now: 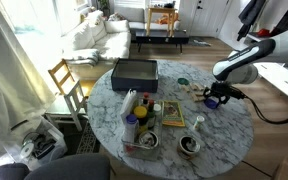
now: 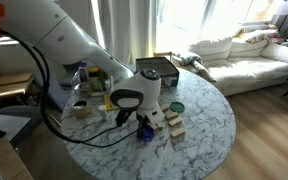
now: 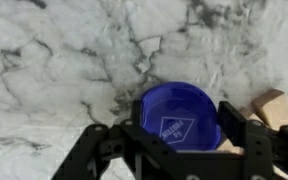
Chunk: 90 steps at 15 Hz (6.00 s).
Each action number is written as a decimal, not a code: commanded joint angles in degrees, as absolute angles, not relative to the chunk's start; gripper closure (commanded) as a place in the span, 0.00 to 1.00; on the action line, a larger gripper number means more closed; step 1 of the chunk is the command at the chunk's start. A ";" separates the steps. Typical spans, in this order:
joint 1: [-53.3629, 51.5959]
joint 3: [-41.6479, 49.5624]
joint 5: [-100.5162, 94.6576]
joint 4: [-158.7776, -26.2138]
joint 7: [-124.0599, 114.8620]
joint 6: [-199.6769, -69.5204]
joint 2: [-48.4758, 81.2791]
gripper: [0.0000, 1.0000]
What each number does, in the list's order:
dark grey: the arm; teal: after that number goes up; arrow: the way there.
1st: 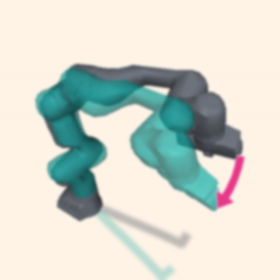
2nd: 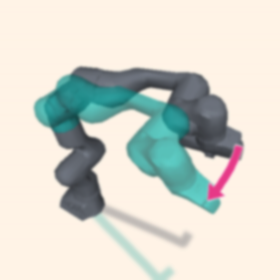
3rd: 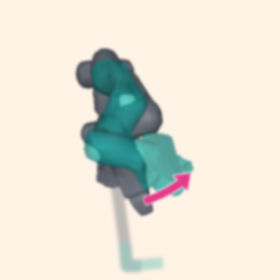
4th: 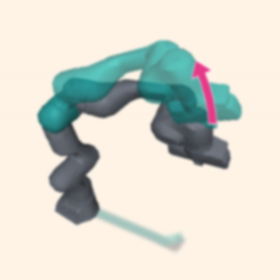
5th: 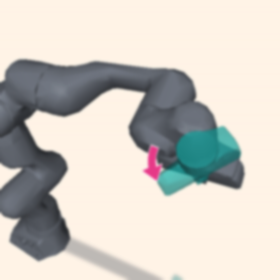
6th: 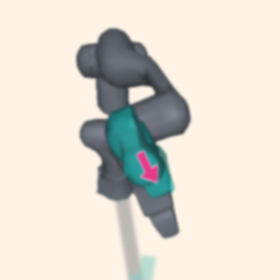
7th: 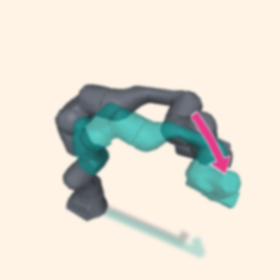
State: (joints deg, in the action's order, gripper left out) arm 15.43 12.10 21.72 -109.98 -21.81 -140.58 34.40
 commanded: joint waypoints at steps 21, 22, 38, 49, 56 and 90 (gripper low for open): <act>14.57 12.52 20.26 -109.29 -22.56 -141.78 35.41 0.15; 14.90 12.40 20.71 -109.15 -22.44 -142.16 35.63 0.11; 18.20 10.44 26.06 -107.42 -21.16 -144.26 37.77 0.50; 18.65 10.69 25.79 -106.63 -21.30 -143.48 37.61 1.00; 19.01 10.56 25.92 -106.85 -20.64 -143.00 36.37 0.99; 11.29 -1.66 27.33 -108.26 13.26 -118.55 16.73 0.99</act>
State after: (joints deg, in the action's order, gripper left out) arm 11.77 -0.69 25.83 -107.21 6.66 -122.22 18.81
